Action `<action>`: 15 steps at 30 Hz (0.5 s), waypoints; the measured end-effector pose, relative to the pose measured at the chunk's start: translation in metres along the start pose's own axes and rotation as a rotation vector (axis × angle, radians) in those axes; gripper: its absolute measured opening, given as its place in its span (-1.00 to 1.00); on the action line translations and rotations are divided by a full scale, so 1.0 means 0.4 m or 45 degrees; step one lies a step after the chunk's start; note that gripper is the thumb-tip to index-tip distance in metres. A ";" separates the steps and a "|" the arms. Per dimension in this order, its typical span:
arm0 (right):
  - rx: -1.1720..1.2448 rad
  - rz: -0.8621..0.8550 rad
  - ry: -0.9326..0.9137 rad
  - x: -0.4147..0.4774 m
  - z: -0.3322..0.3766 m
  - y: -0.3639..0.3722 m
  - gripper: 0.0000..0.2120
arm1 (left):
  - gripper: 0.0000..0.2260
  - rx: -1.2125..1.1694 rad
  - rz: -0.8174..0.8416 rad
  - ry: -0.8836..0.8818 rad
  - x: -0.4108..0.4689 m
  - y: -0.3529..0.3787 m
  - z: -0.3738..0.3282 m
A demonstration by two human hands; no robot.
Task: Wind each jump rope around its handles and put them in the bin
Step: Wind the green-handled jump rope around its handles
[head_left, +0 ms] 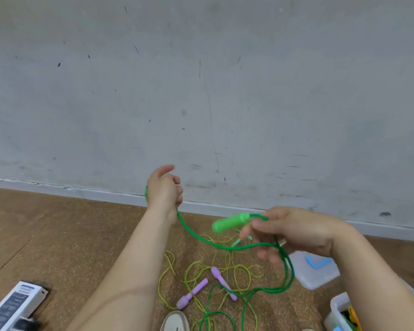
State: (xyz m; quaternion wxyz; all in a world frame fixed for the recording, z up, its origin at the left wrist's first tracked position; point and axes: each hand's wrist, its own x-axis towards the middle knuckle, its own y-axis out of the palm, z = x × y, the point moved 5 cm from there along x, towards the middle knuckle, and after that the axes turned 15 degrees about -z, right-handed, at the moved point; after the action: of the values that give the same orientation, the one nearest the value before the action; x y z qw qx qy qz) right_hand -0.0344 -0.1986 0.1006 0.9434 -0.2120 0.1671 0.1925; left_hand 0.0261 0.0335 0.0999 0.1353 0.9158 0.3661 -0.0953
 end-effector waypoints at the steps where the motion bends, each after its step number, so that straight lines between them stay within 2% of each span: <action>1: 0.081 -0.187 0.018 0.018 -0.004 -0.014 -0.70 | -0.67 0.060 0.136 0.032 -0.023 0.015 -0.008; 3: 0.327 -0.441 0.037 0.043 -0.002 -0.025 -0.70 | -0.72 0.204 0.443 0.107 -0.096 0.051 -0.016; 4: 0.454 -0.482 0.046 0.050 0.004 -0.021 -0.70 | -0.74 0.287 0.591 0.155 -0.139 0.069 -0.015; 9: 0.940 -0.280 -0.004 0.046 0.057 0.042 -0.58 | -0.72 0.851 1.319 0.357 -0.321 0.128 0.078; 11: 0.932 -0.302 -0.071 0.045 0.066 0.044 -0.61 | -0.74 0.931 1.427 0.378 -0.341 0.128 0.096; 13: 0.950 -0.330 -0.157 0.044 0.073 0.040 -0.71 | -0.75 0.970 1.469 0.369 -0.339 0.118 0.097; 15: 0.967 -0.341 -0.214 0.042 0.078 0.035 -0.75 | -0.77 1.051 1.623 0.318 -0.345 0.102 0.094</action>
State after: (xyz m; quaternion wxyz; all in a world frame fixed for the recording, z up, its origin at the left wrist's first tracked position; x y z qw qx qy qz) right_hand -0.0186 -0.1672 0.1159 0.9817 0.1481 0.1195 0.0093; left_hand -0.0468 -0.0959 0.1095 -0.2309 0.9300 -0.2851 -0.0236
